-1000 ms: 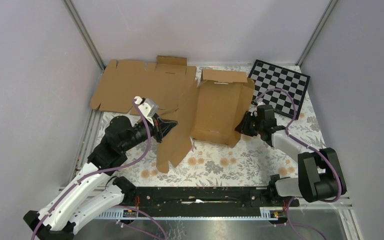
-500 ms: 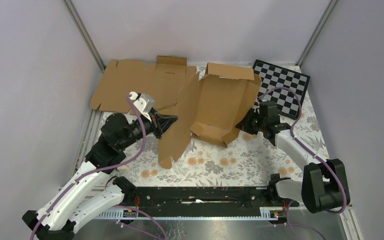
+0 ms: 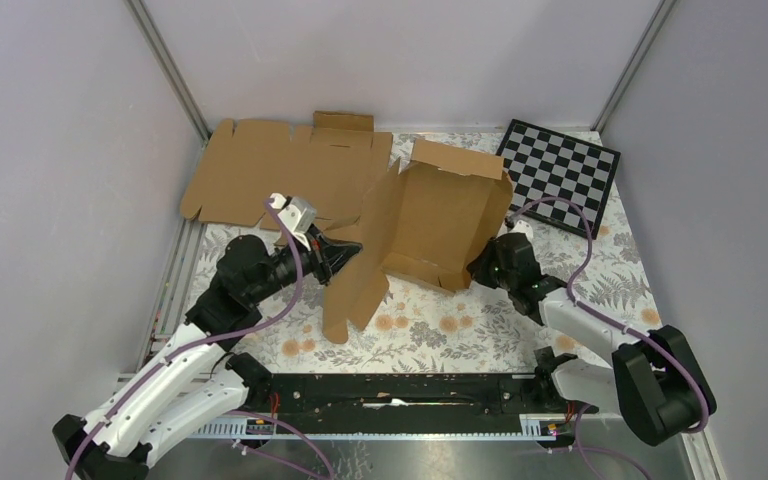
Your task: Fold the paper box
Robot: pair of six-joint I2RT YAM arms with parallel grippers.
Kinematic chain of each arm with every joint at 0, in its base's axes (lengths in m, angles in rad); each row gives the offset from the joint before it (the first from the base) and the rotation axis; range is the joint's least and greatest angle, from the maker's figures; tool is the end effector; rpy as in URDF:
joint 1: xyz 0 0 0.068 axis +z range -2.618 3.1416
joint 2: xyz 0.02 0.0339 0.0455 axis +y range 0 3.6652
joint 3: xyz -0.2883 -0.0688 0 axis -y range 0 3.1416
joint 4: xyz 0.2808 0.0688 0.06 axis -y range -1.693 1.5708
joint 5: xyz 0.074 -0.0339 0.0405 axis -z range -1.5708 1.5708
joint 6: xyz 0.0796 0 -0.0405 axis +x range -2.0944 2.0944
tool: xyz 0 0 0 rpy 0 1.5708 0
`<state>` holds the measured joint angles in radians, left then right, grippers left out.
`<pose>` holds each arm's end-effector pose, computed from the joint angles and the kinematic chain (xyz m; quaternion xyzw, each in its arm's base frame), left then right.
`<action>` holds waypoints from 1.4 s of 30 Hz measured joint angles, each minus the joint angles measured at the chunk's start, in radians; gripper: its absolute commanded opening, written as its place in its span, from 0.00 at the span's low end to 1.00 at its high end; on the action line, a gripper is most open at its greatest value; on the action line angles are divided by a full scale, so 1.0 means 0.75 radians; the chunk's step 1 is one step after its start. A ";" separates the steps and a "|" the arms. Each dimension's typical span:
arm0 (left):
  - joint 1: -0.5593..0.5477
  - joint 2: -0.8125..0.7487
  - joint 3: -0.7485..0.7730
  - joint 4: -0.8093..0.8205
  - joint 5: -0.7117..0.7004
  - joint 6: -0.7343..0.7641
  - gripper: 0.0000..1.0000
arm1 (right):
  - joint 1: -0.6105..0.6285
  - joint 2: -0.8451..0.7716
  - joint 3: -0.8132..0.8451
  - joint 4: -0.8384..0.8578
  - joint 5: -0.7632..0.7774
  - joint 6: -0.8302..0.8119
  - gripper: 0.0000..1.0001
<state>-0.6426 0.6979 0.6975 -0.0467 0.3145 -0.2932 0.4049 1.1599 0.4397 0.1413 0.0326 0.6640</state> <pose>0.1689 -0.1572 0.3516 0.2307 0.6850 -0.4086 0.5574 0.2621 0.1095 0.1537 0.1213 0.8710 0.2300 0.4168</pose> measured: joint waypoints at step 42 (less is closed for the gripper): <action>0.000 -0.071 -0.210 0.272 0.110 -0.244 0.00 | 0.539 0.241 0.028 0.369 0.555 -0.035 0.43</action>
<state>-0.6426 0.6445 0.5404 0.1574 0.3973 -0.4759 0.8089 1.3403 0.4606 0.4183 0.4492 0.6376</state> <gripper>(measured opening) 0.021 0.354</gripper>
